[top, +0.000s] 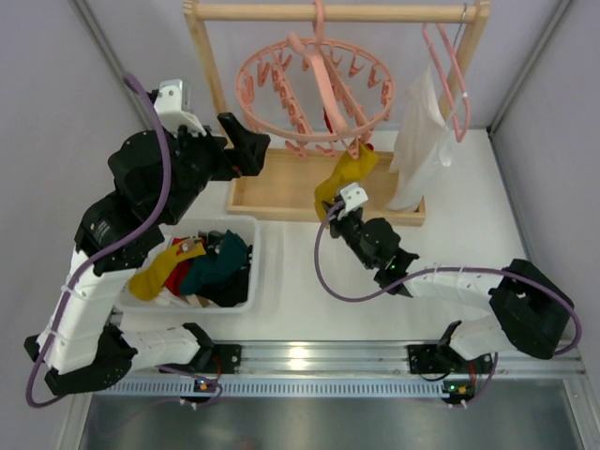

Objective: Remove the socks clipped to the hanger

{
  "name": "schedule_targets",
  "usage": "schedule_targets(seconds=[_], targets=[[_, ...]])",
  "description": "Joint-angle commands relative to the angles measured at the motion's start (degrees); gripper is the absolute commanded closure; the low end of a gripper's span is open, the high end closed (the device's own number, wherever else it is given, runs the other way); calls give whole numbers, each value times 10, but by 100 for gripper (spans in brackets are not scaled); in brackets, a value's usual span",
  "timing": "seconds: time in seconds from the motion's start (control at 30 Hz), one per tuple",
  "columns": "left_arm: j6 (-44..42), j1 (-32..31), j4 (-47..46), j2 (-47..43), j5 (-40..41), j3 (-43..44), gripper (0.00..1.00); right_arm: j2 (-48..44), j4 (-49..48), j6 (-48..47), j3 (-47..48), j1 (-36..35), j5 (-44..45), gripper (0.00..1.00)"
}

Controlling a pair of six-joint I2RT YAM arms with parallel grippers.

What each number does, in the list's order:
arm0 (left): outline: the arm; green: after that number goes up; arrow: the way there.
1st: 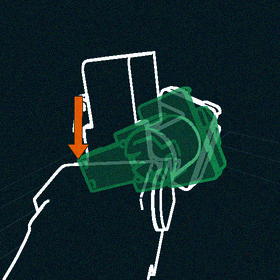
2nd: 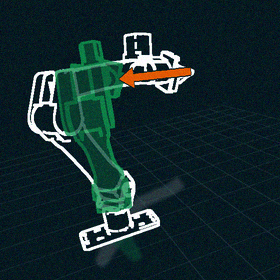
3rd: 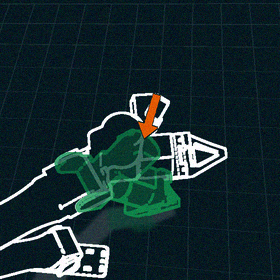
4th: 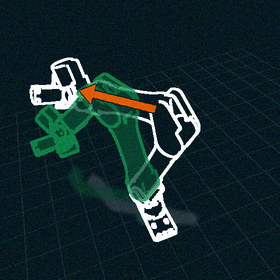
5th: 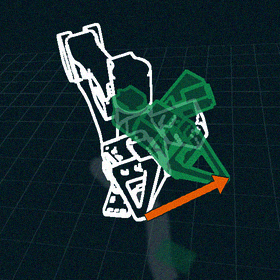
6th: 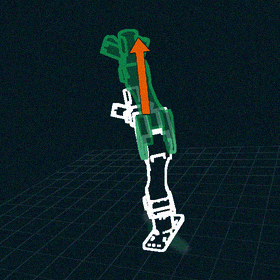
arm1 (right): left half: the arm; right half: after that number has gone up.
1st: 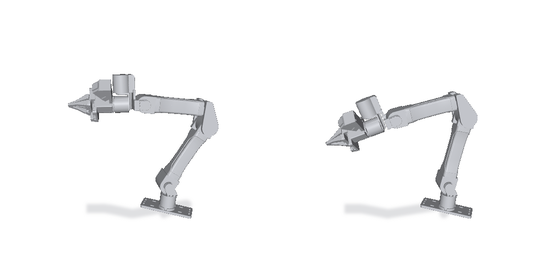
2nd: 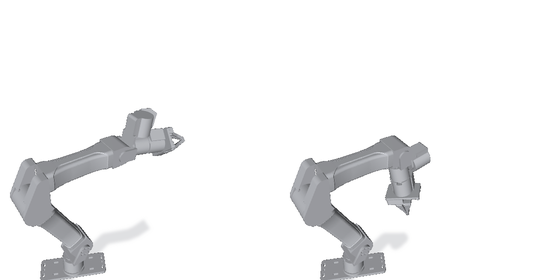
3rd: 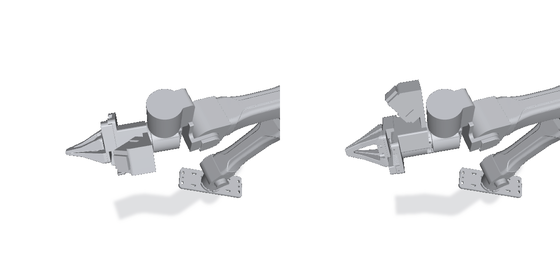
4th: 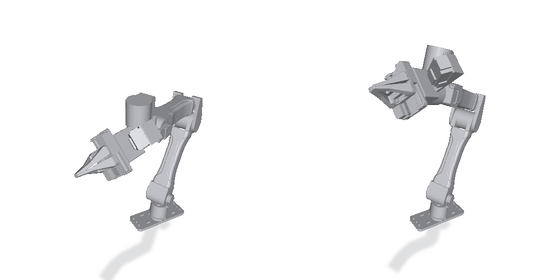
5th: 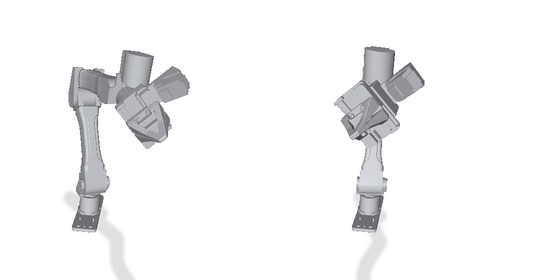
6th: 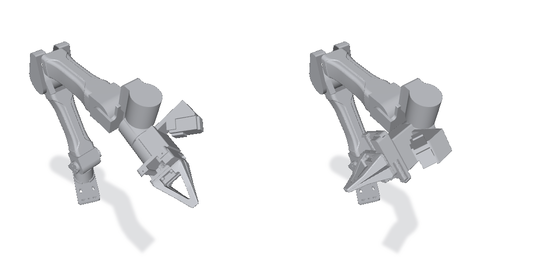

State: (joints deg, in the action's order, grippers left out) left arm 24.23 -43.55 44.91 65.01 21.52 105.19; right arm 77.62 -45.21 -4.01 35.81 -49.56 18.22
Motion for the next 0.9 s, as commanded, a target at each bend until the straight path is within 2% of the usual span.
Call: schedule_targets(seconds=[0.0, 0.17, 0.53, 0.77, 0.87], targets=[[-14, 0, -10, 37, 6, 58, 2, 25, 28, -15, 50, -49, 71, 100], [-37, -31, 14, 112, 64, 118, 2, 88, 57, -24, 126, -111, 104, 100], [-133, -172, 17, 187, 361, 152, 1, 245, 161, -57, 330, -182, 149, 100], [-147, -181, 15, 222, 433, 142, 1, 285, 214, -50, 399, -191, 137, 100], [-134, -169, 14, 219, 424, 118, 2, 287, 223, -46, 410, -192, 133, 100]])
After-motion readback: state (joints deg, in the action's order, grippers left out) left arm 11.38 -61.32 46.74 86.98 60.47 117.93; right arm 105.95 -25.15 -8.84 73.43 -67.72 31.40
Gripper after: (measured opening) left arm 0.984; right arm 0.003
